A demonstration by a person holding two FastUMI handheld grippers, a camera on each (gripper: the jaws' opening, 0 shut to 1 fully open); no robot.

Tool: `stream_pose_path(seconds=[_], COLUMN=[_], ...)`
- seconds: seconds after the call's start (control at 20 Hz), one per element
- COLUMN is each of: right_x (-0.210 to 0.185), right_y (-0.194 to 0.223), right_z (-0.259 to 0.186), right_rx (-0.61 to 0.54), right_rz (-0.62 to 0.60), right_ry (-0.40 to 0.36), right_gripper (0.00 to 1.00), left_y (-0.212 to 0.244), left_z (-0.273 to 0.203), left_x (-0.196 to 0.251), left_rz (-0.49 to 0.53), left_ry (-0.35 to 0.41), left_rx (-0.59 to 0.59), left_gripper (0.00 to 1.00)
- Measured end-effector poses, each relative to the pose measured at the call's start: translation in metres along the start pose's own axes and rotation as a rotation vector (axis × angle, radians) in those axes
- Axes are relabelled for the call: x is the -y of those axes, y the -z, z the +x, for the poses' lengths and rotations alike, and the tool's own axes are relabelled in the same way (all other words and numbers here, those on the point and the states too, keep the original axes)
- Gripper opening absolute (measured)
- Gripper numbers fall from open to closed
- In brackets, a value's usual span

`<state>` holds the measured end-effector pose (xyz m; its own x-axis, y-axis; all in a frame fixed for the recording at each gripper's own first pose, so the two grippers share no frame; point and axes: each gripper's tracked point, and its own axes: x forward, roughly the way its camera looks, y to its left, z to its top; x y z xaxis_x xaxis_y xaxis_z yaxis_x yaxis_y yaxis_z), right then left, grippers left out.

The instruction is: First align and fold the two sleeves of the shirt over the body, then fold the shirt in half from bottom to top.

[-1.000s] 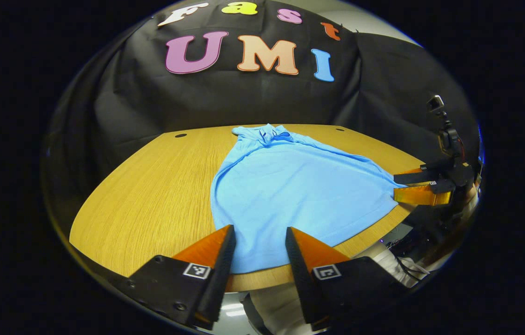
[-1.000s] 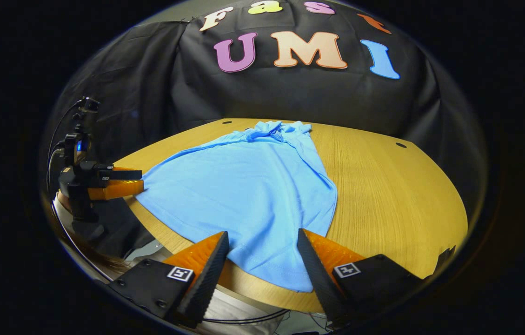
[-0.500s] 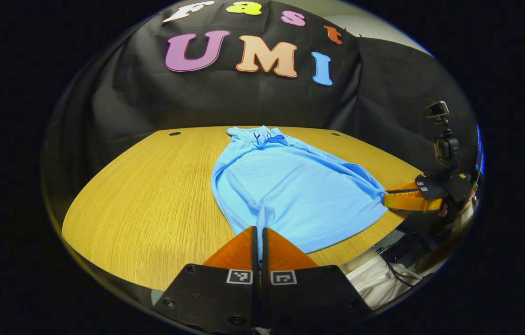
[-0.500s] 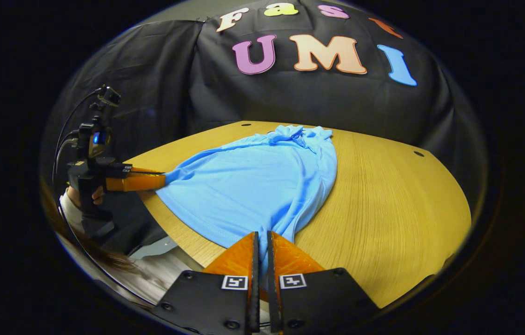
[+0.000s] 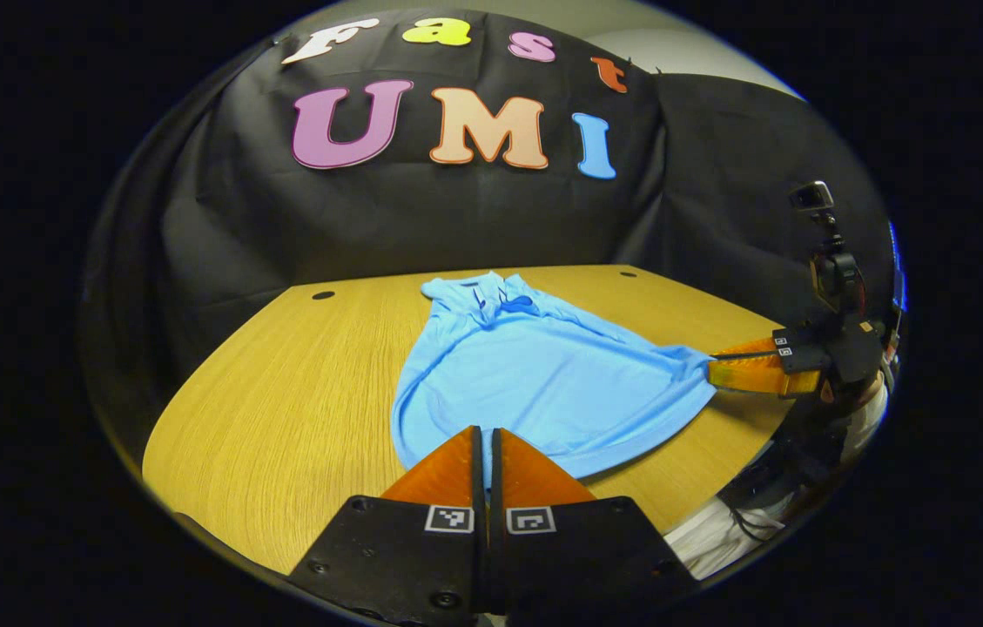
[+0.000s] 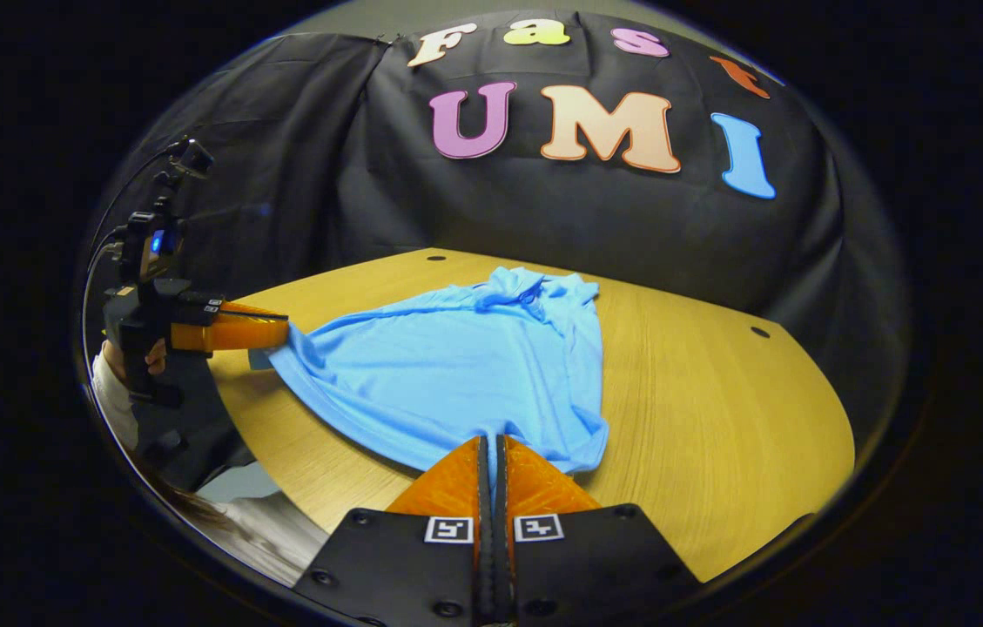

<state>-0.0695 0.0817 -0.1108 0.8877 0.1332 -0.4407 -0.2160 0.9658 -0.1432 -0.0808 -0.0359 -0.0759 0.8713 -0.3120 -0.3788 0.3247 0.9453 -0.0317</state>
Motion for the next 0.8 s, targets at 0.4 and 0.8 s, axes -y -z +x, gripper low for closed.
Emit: stream_pose_path(seconds=[0.4,0.8], right_x=[0.05,0.11], right_y=[-0.086,-0.146], right_z=[0.082,0.195], right_rx=[0.097,0.111], right_rz=[0.012,0.149], right_ry=[0.082,0.147], right_gripper=[0.03,0.02], left_y=[-0.098,-0.149], left_z=[0.092,0.205], left_x=[-0.049,-0.096], left_rz=[-0.103,-0.106], left_ry=[-0.055,-0.131], left_rx=[0.159,0.139], left_gripper=[0.0,0.0])
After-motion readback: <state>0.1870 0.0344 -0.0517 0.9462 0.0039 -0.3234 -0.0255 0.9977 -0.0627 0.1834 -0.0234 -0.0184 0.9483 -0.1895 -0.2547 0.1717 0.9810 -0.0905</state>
